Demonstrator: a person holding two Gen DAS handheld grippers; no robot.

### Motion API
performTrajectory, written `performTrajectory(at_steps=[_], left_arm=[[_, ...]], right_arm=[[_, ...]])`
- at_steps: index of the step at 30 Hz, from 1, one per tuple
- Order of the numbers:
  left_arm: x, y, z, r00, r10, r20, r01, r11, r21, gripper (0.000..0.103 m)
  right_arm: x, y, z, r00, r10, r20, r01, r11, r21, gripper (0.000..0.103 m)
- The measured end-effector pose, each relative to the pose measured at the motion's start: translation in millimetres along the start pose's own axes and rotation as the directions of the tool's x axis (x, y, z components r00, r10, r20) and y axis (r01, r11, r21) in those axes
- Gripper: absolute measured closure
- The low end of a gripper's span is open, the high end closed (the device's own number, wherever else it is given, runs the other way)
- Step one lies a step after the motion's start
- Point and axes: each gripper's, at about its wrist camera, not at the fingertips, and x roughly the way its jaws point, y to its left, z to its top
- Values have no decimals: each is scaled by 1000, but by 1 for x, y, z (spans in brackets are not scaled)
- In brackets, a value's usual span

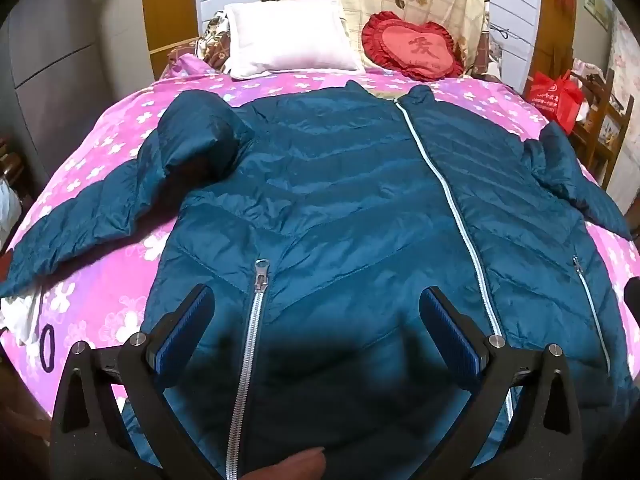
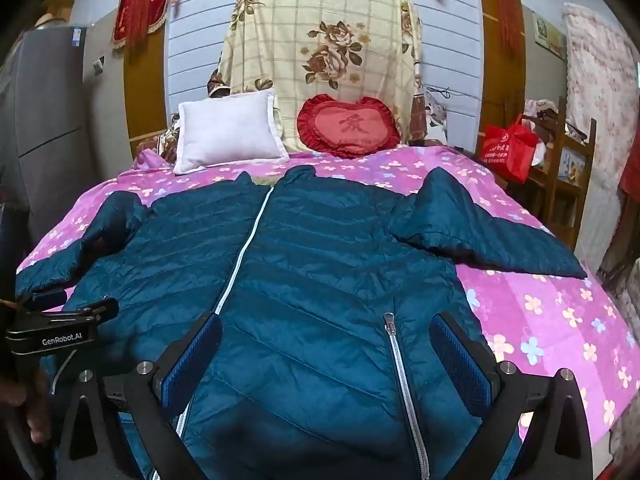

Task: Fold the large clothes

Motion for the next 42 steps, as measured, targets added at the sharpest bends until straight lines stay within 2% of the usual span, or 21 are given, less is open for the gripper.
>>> performTrajectory(at_steps=[5,6,13,20,31,42], left_arm=[[-1,-4,0,1000,15,13,-16,999,31,0],[-4,-1,-4,999,11,39,-12,1000,29,0],[-4,-1,-1,1000,12,22,-13,999,32,0],[-4,-1,-1,1000,11,21,-12,999,33,0],[-5,-1,3,1000,14,26,-15,999,36,0],[-4,-2,2,1000,15,27,-16,999,37,0]], right_arm=[[2,-1,0,1000,-1,-14,1,1000,0,0],[2,-1,0,1000,-1,-14,1,1000,0,0],[-4,2,5,1000,1,-8,0,1000,3,0],[2,-4,-3,1000,-3,-15,3,1000,6,0],[-7,-4,7,1000,-5,3,5,1000,28,0],[1,-5,3,1000,-5,-26,6,999,40,0]])
